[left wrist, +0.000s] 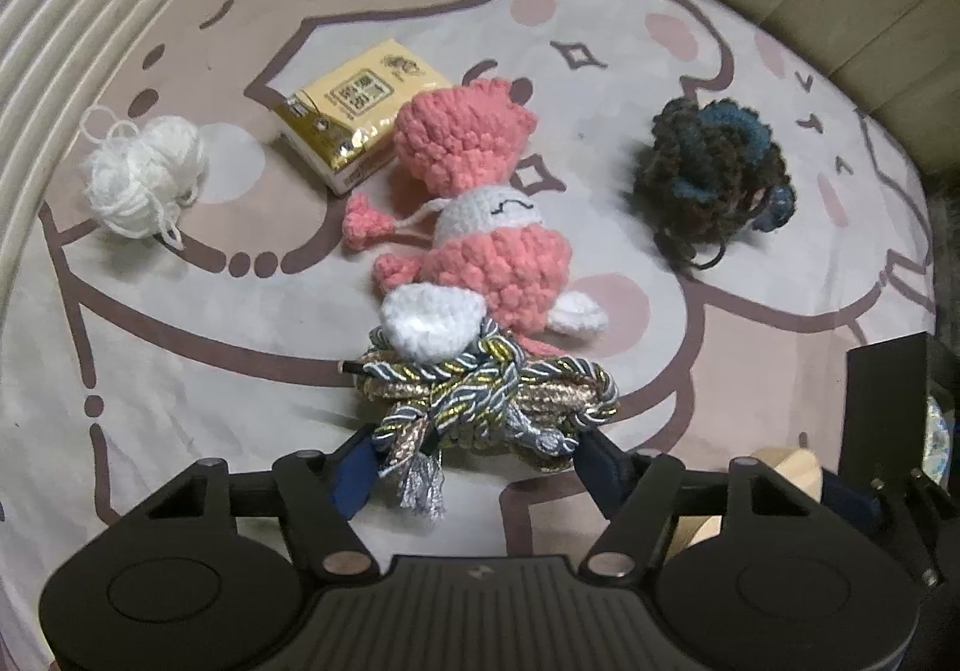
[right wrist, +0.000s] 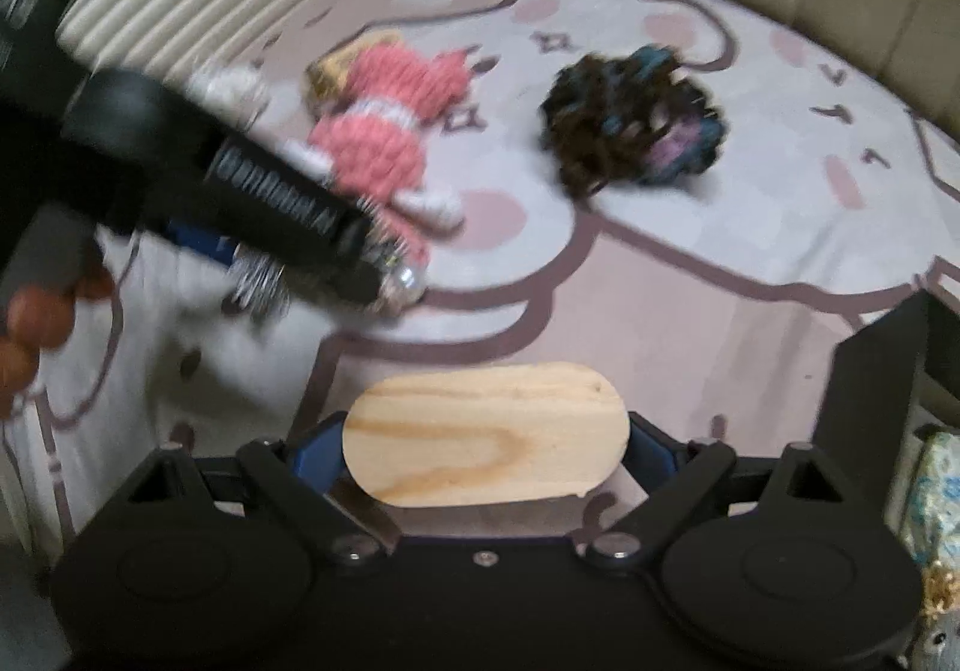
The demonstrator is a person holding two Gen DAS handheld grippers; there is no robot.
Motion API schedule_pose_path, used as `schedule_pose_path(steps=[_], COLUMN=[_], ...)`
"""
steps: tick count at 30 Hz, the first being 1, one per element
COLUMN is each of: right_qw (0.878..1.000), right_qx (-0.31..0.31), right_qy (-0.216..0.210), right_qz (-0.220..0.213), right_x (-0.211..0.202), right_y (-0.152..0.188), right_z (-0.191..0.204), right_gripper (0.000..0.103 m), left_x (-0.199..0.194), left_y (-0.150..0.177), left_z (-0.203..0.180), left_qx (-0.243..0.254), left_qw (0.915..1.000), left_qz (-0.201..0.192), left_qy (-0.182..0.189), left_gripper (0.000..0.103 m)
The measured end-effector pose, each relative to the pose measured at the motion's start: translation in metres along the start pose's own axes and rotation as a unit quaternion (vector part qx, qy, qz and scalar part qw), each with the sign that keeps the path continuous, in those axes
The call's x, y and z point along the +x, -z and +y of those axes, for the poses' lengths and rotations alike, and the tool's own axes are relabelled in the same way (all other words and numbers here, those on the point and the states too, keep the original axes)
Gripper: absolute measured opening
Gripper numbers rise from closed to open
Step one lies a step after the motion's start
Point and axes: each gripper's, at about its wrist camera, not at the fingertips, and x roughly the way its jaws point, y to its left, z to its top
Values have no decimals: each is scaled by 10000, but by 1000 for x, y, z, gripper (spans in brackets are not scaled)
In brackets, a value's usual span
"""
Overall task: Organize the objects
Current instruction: 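Grasp the braided rope toy with the left tool while the right tool grasps the wooden block, then lift the rope toy and wooden block with both tools toward the black box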
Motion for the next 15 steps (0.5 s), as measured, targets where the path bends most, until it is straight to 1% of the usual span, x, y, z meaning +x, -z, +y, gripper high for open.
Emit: schedule_pose_path(steps=[6,15], right_qw=[9978,9897], right_qx=[470,983], right_qy=[249,538], right_qz=[-392,-891], right_x=[-24,-58], right_y=[-4,-4], right_z=[-12,-20], right_gripper=[94,94], left_x=[-24,-58], left_y=[5,15], left_z=[0,4], left_qx=[-33,-112], left_qw=[9994,9965], left_qz=[-302,-756], left_qy=[154,343], left_gripper=[67,67])
